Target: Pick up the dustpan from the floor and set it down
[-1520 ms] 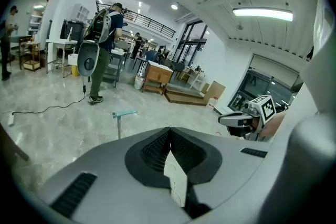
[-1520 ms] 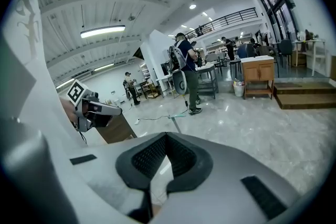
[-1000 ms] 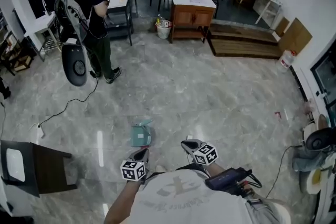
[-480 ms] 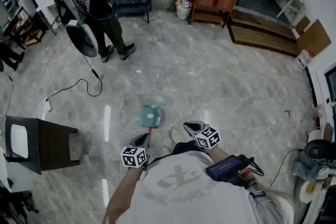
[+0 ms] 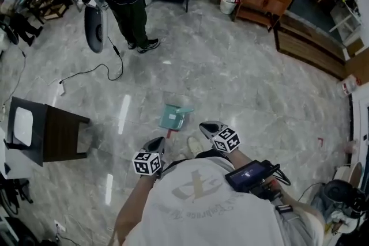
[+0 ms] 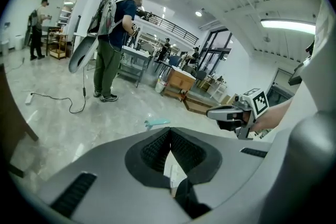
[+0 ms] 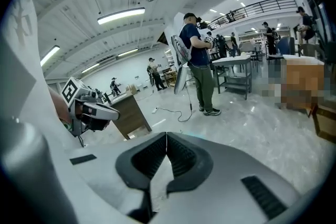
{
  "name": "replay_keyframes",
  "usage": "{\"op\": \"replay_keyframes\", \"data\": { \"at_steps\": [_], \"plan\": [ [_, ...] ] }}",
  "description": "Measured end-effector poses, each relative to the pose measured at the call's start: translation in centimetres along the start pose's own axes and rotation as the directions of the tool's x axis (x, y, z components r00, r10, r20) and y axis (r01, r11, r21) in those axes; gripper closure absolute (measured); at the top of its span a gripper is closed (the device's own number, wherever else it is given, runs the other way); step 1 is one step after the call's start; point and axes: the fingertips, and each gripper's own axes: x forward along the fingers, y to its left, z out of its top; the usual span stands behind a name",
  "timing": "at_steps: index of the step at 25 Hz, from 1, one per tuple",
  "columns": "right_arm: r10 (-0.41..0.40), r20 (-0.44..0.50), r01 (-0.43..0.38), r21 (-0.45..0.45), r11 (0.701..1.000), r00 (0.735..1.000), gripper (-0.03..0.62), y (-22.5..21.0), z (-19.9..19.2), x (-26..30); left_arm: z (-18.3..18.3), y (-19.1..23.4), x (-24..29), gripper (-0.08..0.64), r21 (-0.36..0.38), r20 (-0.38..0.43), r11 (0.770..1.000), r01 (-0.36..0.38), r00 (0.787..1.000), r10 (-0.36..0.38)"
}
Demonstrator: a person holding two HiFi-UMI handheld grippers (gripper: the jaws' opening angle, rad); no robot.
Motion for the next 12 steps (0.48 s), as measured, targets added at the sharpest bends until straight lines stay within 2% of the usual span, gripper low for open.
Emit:
{"op": "replay_keyframes", "data": {
  "at_steps": [4, 8, 12],
  "plan": [
    [0.064, -0.023, -0.066, -0.069, 0.995, 0.998, 0.575, -0.5, 0.9, 1.3, 1.2, 0.1, 1.1, 0.548, -0.011, 0.016, 1.000, -0.025, 1.000, 0.025],
    [0.081, -0.065, -0.086, -0.078, 0.993, 0.995, 0.575, -2.5, 0.7, 2.0, 1.8, 0.0, 1.9, 0.548, -0.015, 0.016, 0.999, -0.042, 0.999, 0.042],
    [0.117, -0.102, -0.127, -0.094, 0.987, 0.988, 0.575, -3.9, 0.5, 3.6, 2.7, 1.2, 1.8, 0.548, -0.033, 0.035, 0.995, -0.094, 0.995, 0.096]
  ]
}}
